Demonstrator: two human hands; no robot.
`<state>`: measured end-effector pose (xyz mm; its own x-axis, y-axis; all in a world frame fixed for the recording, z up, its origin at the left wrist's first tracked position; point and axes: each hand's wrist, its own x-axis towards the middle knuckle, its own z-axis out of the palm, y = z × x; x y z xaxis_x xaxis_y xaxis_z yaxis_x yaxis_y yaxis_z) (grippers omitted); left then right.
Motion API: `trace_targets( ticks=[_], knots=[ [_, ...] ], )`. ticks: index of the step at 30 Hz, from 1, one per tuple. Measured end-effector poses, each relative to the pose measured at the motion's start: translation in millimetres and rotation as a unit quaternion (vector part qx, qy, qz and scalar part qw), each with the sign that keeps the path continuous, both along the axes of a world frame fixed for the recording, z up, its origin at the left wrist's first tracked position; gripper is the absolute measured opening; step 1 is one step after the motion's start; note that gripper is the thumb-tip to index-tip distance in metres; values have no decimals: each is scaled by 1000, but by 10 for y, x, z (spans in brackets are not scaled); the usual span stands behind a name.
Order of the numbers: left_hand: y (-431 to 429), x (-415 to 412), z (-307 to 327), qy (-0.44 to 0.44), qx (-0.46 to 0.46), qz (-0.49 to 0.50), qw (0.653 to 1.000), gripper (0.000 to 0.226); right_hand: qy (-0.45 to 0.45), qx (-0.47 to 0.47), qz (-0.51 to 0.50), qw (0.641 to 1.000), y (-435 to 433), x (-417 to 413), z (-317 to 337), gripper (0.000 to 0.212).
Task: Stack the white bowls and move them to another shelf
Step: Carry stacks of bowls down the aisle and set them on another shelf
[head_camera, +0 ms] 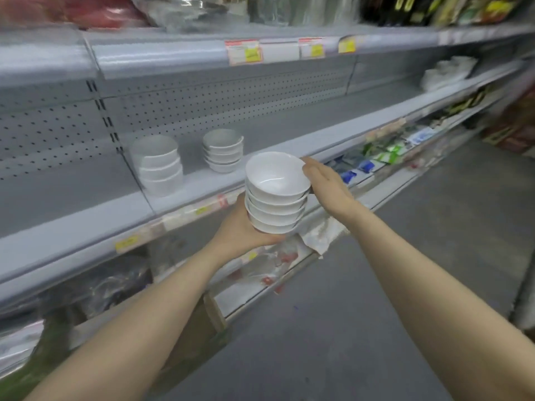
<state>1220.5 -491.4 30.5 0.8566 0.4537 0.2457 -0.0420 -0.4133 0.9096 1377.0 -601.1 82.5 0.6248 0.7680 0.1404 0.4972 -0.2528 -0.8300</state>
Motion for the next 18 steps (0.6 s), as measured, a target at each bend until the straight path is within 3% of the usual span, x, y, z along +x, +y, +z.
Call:
trace_targets(
  ticks=[7, 13, 18],
  knots=[
    [-785, 1391, 46, -20, 19, -65, 998, 82, -3, -5, -66, 998, -945, 1268, 38, 35],
    [-1330, 2475, -10, -6, 0, -98, 995, 71, -14, -18, -122, 992, -1617, 2242, 60, 44],
    [-1596, 3309, -109, 50, -19, -124, 991, 92, -17, -17, -179, 984, -2070, 2913, 51, 40]
  ],
)
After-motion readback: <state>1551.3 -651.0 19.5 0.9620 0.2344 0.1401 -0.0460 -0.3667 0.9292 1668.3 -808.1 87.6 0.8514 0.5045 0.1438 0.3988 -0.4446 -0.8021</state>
